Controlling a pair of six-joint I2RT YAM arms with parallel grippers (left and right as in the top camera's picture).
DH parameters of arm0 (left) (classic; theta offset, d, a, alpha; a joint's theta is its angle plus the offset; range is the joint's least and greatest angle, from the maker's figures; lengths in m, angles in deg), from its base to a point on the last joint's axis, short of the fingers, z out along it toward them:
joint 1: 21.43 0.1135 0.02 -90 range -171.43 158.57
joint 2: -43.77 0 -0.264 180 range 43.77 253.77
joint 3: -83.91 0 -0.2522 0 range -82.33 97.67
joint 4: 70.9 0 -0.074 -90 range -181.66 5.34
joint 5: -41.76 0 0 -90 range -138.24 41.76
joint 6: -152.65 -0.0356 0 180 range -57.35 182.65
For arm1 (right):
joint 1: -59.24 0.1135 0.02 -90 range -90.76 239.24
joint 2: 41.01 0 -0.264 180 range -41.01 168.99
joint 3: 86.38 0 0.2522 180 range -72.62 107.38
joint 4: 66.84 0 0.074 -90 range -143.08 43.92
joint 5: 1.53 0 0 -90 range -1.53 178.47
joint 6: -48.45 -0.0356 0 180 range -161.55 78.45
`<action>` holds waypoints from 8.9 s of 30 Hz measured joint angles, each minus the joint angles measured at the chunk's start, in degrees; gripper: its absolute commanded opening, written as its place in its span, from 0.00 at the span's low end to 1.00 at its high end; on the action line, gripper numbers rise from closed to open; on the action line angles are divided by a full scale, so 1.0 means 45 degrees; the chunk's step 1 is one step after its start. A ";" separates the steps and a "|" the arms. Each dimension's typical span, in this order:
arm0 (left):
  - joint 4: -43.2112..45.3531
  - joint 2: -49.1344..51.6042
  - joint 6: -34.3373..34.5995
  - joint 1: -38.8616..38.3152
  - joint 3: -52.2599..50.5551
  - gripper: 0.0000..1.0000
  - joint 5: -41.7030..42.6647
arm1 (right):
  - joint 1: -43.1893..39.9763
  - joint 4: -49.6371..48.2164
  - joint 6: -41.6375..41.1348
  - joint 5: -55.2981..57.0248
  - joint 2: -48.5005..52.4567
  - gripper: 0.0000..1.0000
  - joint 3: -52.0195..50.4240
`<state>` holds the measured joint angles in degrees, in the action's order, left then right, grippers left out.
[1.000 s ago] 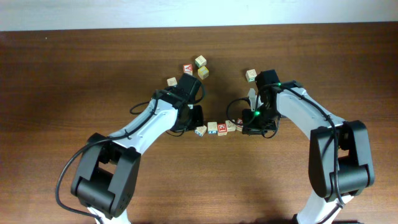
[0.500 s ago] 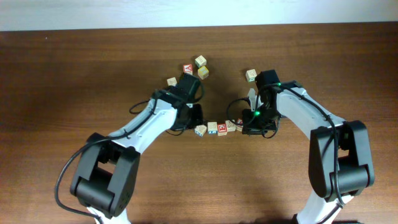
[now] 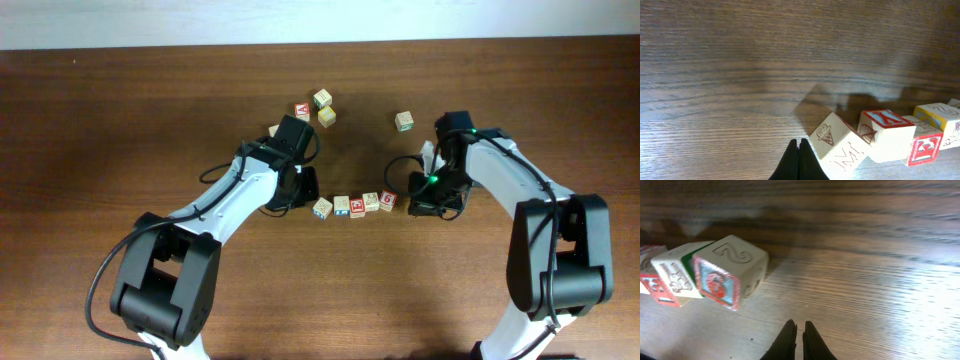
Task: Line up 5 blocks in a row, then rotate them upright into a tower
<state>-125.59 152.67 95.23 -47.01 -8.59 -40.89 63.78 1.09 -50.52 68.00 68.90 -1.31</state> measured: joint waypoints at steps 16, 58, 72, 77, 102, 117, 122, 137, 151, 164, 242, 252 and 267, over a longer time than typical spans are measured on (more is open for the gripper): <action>-0.0053 0.0005 0.0000 0.0000 0.0000 0.00 -0.0398 | -0.0049 -0.0971 0.0097 -0.0384 0.0000 0.09 0.0000; 0.0578 0.0015 0.0010 0.0835 0.0199 0.00 -0.1078 | 0.1064 0.0243 0.0092 -0.0733 0.0024 0.05 0.3657; 0.0049 0.0019 -0.0039 0.2171 0.0724 0.00 -0.1059 | 0.3458 0.0738 -0.0015 -0.1389 0.0024 0.05 0.3755; 0.0005 0.0019 -0.0393 0.2725 0.1073 0.00 -0.1064 | 0.4435 0.0831 -0.0500 -0.0976 0.0024 0.05 0.3755; 0.0408 0.0019 -0.0962 0.3779 0.1093 0.00 -0.1064 | 0.6518 0.1593 -0.3157 0.1185 0.0024 0.04 0.3653; 0.0442 0.0019 -0.0962 0.3779 0.1093 0.00 -0.1064 | 0.6513 0.0194 -0.4527 0.2560 0.0170 0.05 0.1933; 0.0437 0.0019 -0.0962 0.3779 0.1093 0.00 -0.1064 | 0.6275 0.0053 -0.4911 0.2477 0.0860 0.04 0.1933; 0.0379 0.0019 -0.0962 0.3779 0.1093 0.00 -0.1064 | 0.5421 -0.0219 -0.4979 0.1846 0.1520 0.04 0.1851; 0.0379 0.0019 -0.0962 0.3779 0.1098 0.00 -0.1064 | 0.5421 -0.0209 -0.4940 0.1807 0.1520 0.04 0.1855; 0.0146 0.0019 -0.0962 0.3779 0.1093 0.00 -0.1064 | 0.5421 -0.0214 -0.4945 0.1753 0.1520 0.04 0.1855; 0.0583 0.0019 -0.0996 0.5620 0.1098 0.00 -0.1540 | 0.8014 -0.1792 -0.4629 0.3332 0.1185 0.04 0.2633; 0.0452 0.0019 -0.0996 0.5620 0.1093 0.00 -0.1535 | 0.8126 -0.2025 -0.4187 0.3055 0.1234 0.04 0.2633; 0.0335 0.0019 -0.0996 0.5620 0.1093 0.00 -0.1506 | 0.8111 -0.1904 -0.4357 0.3269 0.1569 0.04 0.2637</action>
<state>-124.08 152.76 90.75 -21.72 -3.68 -47.66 100.28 -7.48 -70.13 82.71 75.96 10.56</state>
